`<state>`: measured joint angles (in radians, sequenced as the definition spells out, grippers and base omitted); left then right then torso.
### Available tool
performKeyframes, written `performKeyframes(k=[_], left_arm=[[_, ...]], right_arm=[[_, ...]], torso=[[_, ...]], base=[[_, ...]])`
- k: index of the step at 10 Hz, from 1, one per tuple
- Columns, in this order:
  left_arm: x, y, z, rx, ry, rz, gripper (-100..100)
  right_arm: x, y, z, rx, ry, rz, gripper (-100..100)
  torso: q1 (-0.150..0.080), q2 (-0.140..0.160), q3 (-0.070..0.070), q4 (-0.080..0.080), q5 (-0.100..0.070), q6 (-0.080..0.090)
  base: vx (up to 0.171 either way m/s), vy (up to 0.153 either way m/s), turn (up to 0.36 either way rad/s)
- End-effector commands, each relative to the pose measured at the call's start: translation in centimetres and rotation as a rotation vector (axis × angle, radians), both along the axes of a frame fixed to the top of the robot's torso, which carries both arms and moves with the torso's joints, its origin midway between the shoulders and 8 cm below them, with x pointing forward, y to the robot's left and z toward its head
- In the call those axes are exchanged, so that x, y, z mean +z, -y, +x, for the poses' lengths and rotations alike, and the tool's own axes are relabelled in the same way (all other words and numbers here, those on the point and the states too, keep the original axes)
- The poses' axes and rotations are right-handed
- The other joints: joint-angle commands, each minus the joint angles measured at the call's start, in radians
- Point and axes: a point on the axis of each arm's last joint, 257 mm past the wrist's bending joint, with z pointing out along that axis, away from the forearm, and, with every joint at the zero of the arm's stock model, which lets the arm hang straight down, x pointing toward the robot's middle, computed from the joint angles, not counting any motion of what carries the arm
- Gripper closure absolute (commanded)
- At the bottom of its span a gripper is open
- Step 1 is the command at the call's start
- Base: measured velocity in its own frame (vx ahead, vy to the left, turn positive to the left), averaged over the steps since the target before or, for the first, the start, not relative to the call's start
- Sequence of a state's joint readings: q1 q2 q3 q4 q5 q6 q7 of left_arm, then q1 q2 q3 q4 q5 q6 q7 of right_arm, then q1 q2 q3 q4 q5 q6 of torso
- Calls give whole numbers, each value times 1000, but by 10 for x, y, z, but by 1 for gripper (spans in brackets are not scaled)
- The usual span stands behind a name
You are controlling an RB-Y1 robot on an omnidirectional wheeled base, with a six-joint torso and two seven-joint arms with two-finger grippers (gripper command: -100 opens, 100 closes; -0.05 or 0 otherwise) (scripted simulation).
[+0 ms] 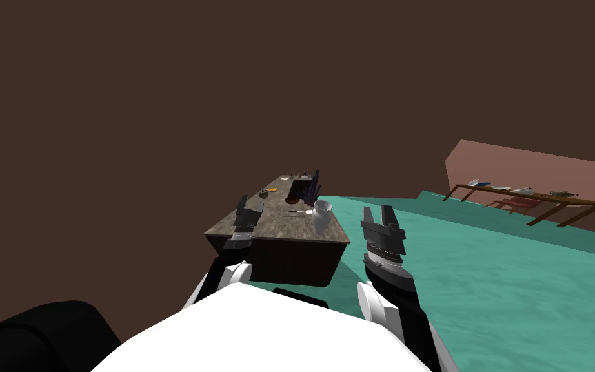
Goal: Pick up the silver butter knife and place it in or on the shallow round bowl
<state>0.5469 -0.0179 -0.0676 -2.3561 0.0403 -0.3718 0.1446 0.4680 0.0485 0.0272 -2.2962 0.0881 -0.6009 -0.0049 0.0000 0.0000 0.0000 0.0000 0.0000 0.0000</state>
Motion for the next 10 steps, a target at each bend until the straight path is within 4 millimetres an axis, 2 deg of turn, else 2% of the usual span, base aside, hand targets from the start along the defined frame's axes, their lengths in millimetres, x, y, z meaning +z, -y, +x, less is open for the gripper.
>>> performKeyframes(k=[1, 6, 7, 9, 10], left_arm=[[-2, 4, 5, -21, -12, 23, -100], [-21, 20, 42, -115, -99, 95, -100], [-21, 20, 44, -116, -103, 95, -100], [-35, 23, 66, -150, -161, 113, -100], [-34, 23, 69, -151, -165, 113, -100]], right_arm=[[0, 0, 0, 0, 0, 0, 0], [0, 0, 0, 0, 0, 0, 0], [0, 0, 0, 0, 0, 0, 0], [0, 0, 0, 0, 0, 0, 0], [0, 0, 0, 0, 0, 0, 0]], torso=[[0, 0, 0, 0, 0, 0], [-3, 11, 6, 2, -1, 0], [-3, 12, 7, 3, -1, 0], [-2, 8, 5, 2, 0, 0], [-2, 9, 5, 2, 0, 0]], base=[[-43, -7, -10], [-154, -39, -33], [-127, -20, -18], [-133, -29, -57], [-137, -20, -36]])
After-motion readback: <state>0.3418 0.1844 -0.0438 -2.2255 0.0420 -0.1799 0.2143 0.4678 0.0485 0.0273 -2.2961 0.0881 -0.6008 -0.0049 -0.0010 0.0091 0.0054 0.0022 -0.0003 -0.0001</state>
